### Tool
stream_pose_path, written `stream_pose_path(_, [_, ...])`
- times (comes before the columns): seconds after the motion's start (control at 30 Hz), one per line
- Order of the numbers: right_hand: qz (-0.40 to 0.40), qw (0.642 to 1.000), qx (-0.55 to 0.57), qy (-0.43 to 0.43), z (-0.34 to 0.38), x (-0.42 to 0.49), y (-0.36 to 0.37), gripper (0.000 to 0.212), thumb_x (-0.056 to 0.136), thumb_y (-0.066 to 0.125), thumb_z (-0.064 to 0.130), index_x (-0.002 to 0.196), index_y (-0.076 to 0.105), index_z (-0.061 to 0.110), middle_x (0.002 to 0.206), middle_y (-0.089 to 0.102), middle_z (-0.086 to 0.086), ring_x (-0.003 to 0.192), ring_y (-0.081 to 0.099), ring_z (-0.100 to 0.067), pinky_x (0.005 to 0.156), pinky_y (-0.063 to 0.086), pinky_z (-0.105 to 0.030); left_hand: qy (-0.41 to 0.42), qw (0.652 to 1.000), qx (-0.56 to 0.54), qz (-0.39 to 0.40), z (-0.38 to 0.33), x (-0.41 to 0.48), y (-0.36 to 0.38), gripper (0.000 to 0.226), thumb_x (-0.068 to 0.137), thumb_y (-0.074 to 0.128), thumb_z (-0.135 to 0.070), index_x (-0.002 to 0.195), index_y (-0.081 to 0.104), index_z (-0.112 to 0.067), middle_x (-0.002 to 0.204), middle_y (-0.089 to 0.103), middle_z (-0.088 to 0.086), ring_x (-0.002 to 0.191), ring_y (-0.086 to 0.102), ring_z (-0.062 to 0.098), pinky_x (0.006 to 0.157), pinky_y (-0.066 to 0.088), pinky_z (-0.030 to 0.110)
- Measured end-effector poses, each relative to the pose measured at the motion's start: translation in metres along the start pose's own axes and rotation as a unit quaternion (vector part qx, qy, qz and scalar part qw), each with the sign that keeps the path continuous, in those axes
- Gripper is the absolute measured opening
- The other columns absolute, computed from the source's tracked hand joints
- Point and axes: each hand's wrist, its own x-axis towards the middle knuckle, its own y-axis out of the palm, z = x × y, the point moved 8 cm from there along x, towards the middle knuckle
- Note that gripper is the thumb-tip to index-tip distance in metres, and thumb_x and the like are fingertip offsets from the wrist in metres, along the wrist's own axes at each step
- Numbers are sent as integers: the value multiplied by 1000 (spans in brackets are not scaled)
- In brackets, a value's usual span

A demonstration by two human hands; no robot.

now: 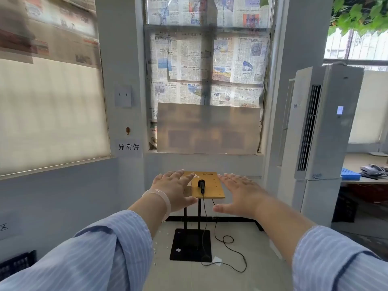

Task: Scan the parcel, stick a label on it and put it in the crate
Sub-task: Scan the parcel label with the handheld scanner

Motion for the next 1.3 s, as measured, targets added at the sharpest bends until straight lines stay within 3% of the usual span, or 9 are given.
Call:
stream_pose_path(0.43, [25,1000,7,6,-40,56,54,99,78,46,76,154,2,29,164,4,2,150,3,-17,121,4,-39,-4,1000,5,20,-6,50,56,80,84,45,-68,150,8,-43,162,13,-5,147,13,24,118,10,48])
stream_pose_path(1.0, [39,996,41,65,-40,296,130,92,82,47,70,154,5,31,163,8,3,149,6,-16,121,6,-40,18,999,-5,51,143,251,144,78,86,41,-68,151,8,-41,162,12,-4,147,13,25,119,11,49])
stream_pose_path(1.3, [82,990,68,88,-81,401,198,90,83,49,68,154,6,32,163,7,4,149,4,-17,121,10,-43,22,995,-31,97,174,360,223,78,86,40,-69,151,8,-40,162,12,-3,148,11,25,118,11,47])
